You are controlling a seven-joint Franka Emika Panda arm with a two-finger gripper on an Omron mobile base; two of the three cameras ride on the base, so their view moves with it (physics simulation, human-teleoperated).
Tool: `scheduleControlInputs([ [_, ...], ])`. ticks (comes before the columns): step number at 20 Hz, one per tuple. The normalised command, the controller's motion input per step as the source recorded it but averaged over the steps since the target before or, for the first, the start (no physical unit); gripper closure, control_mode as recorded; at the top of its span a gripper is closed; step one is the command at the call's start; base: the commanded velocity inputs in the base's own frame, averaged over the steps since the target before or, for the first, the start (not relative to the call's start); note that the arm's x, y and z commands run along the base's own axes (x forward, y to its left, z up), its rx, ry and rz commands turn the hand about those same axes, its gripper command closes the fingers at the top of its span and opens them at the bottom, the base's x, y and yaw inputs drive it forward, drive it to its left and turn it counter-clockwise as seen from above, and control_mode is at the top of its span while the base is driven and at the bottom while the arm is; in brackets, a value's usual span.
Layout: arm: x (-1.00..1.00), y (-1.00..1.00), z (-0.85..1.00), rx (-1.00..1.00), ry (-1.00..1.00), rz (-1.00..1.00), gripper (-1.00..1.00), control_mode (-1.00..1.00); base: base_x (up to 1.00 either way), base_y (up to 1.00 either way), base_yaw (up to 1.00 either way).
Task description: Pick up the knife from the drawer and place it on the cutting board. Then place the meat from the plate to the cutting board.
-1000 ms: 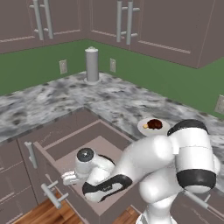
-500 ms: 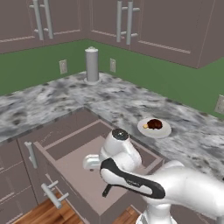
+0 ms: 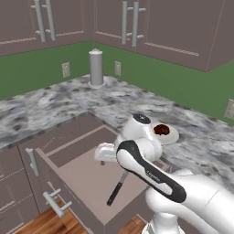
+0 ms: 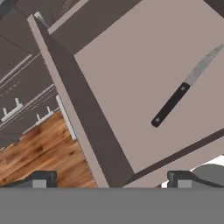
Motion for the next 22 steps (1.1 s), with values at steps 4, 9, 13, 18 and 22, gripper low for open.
scheduleControlInputs([
  [4,-0.05,-0.17,0.94,-0.03,0.16,0.00,-1.00,-1.00,0.00,0.00,0.00],
  [9,-0.19,-0.07,0.45,-0.18,0.00,0.00,-1.00,-1.00,0.00,0.00,0.00],
  [13,-0.29,-0.01,0.18,-0.26,0.00,-0.14,-1.00,-1.00,0.00,0.00,0.00],
  [18,0.00,-0.12,-0.07,-0.11,0.04,-0.02,-1.00,-1.00,0.00,0.00,0.00],
  [22,-0.04,-0.44,-0.38,-0.02,0.03,0.00,-1.00,-1.00,0.00,0.00,0.00],
])
